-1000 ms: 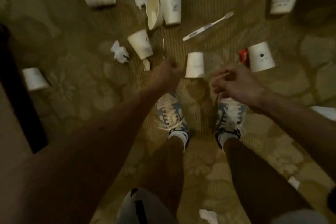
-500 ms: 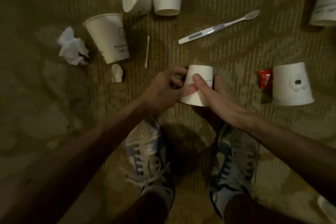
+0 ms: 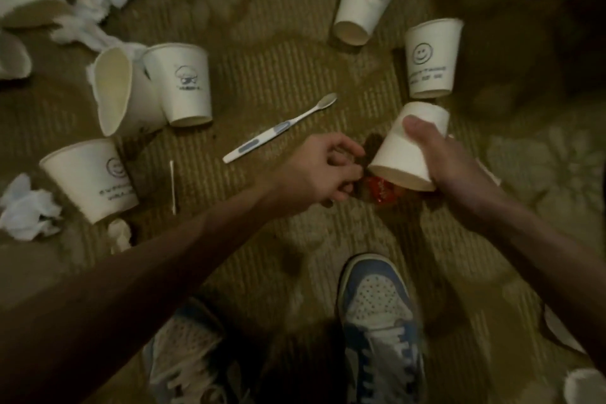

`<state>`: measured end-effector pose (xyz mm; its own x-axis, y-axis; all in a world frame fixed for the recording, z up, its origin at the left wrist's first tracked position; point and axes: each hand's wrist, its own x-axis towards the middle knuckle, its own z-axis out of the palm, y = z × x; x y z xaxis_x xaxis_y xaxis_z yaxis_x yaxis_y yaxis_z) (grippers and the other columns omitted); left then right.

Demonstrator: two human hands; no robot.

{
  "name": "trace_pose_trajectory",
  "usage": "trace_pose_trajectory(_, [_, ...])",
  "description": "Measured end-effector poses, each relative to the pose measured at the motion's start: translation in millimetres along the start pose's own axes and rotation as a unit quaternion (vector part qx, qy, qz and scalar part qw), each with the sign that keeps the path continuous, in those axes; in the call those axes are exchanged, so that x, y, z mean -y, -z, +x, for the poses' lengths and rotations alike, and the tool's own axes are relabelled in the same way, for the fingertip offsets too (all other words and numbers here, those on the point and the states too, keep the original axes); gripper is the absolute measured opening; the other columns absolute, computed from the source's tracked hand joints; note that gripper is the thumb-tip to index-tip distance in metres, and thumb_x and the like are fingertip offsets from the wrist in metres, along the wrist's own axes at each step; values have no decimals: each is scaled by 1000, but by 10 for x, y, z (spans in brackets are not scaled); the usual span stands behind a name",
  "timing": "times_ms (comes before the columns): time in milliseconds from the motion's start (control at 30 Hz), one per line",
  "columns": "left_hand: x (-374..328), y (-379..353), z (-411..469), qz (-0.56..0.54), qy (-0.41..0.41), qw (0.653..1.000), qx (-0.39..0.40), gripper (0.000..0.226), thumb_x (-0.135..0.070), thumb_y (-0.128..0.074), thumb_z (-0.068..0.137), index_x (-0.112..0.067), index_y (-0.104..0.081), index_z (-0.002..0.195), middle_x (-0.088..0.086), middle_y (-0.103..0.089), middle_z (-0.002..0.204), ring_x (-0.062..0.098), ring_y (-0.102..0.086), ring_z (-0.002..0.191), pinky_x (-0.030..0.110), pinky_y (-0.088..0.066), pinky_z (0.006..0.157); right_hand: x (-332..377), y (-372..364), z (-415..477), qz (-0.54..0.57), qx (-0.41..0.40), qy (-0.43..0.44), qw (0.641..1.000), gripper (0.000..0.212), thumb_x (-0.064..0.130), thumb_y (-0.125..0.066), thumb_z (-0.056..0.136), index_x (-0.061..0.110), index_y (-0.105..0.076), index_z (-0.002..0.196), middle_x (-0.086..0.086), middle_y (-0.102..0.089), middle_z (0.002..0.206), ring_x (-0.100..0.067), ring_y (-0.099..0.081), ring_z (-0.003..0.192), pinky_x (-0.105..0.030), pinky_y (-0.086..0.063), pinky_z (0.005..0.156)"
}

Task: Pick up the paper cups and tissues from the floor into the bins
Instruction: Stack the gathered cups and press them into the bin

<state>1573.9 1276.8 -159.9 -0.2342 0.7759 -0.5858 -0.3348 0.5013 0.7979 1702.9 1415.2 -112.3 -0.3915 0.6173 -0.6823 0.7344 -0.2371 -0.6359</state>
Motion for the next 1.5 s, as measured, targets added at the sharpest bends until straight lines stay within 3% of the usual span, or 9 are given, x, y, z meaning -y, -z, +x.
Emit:
trace_pose_trajectory(167, [123, -316, 191, 177, -40, 983, -2, 39, -22, -69, 90, -24, -54, 126, -1, -63, 72, 8, -59, 59, 28, -50, 54, -6, 323, 82, 24, -10, 2, 1000, 55, 77, -55, 64, 33, -59, 96, 3, -74, 86, -21, -71, 85, -44, -55, 77])
trace_pose_trajectory(400, [195, -473, 213, 454, -156, 877, -6, 38, -52, -66, 86, -20, -62, 108, -2, -55, 101, 17, -54, 93, 33, -39, 72, -200, 327, 135, -1, 45, -36, 998, 47, 70, -49, 85, 27, -59, 101, -2, -75, 78, -18, -71, 64, -28, -52, 57])
trace_pose_trajectory(600, [276, -417, 111, 416, -168, 894, -6, 25, -42, -65, 90, -23, -53, 80, -8, -46, 89, 11, -49, 79, 28, -40, 68, -184, 194, 173, -8, 63, -42, 997, 52, 68, -49, 86, 20, -62, 103, -7, -74, 75, -21, -70, 65, -29, -48, 58])
trace_pose_trajectory(800, [267, -97, -44, 194, -88, 975, -60, 21, -33, -73, 87, -24, -59, 73, -8, -66, 71, 0, -63, 65, 17, -48, 56, -115, 57, 214, -34, 91, -18, 995, 50, 68, -45, 88, 23, -62, 102, -10, -75, 82, -22, -70, 67, -31, -45, 58])
trace_pose_trajectory(967, [118, 272, -142, 98, -113, 983, -103, 23, -16, -78, 82, -16, -56, 78, 3, -65, 64, 16, -65, 57, 31, -55, 50, -28, -98, 253, -33, 113, -10, 993, 57, 69, -48, 85, 18, -65, 106, -15, -75, 85, -26, -70, 69, -30, -44, 56])
trace_pose_trajectory(1033, [62, 394, -149, 102, -118, 977, -143, 25, -15, -79, 81, -20, -55, 83, 2, -61, 67, 7, -62, 54, 26, -53, 48, -13, -149, 262, -35, 121, -12, 992, 58, 69, -50, 85, 17, -65, 105, -13, -75, 81, -24, -70, 67, -26, -45, 52])
trace_pose_trajectory(1267, [-50, 704, -64, 123, -80, 967, -207, 30, -4, -55, 92, -33, -60, 92, -5, -69, 79, 8, -65, 72, 34, -56, 68, 33, -197, 231, -24, 149, 2, 989, 54, 68, -52, 85, 18, -64, 101, -10, -75, 79, -24, -70, 68, -29, -50, 54])
trace_pose_trajectory(1367, [-71, 719, -40, 246, -80, 936, -239, 22, -22, -38, 95, -35, -56, 94, -12, -57, 87, -4, -56, 74, 17, -45, 64, 49, -239, 197, -23, 152, -4, 988, 53, 68, -54, 83, 18, -64, 99, -10, -75, 81, -27, -72, 73, -36, -53, 65])
trace_pose_trajectory(1500, [15, 669, 40, 511, -76, 826, -225, 40, -59, -41, 95, -25, -52, 113, 0, -47, 108, 16, -45, 100, 34, -37, 84, 88, -323, 149, -22, 161, -2, 987, 57, 67, -54, 84, 13, -67, 99, -10, -74, 74, -22, -70, 62, -24, -48, 46])
